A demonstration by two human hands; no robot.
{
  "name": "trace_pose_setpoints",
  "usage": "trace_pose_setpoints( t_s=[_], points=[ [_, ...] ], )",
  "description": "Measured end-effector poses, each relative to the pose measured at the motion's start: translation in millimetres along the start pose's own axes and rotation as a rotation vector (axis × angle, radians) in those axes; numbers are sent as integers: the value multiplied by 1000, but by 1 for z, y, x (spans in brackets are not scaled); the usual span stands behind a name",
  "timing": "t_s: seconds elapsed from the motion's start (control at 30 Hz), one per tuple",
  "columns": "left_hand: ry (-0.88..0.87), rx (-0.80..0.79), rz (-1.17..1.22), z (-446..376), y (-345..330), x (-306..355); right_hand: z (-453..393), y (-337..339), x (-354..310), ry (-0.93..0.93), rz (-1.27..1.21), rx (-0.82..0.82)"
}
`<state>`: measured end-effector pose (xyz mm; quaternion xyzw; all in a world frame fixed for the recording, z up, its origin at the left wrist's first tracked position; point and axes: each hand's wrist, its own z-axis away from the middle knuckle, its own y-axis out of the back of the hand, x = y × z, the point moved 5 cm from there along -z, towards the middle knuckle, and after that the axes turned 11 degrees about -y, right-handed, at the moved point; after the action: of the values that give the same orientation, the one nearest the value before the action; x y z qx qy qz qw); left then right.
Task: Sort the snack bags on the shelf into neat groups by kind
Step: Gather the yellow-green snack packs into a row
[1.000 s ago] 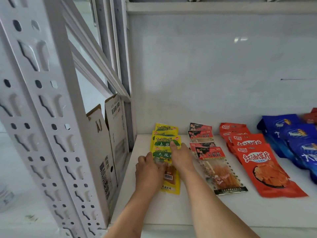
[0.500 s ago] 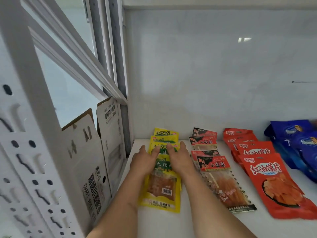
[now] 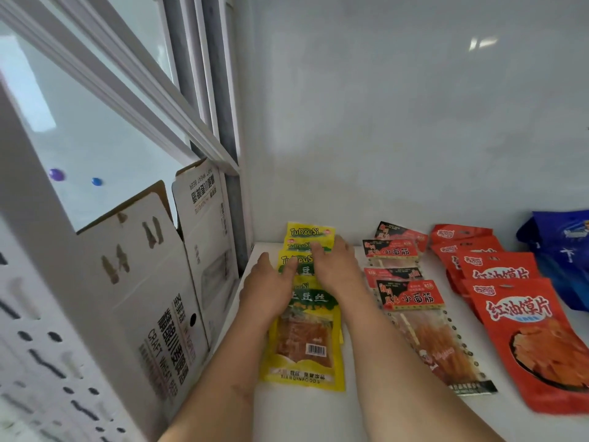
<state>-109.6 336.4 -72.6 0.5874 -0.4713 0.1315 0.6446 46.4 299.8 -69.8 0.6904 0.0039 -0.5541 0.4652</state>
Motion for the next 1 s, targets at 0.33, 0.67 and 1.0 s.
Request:
trace_pose_setpoints(
  t_s=[0.33,0.67,1.0],
  points=[
    [-170,-232,-434,81,-11,8,-37,-17,-25,23,330,-190],
    [-210,-227,-421,68,-16,2,-37,-26,-18,46,378,-195],
    [-222,-231,-395,69,-17,0,-13,-6,-18,25,464,-103]
  ],
)
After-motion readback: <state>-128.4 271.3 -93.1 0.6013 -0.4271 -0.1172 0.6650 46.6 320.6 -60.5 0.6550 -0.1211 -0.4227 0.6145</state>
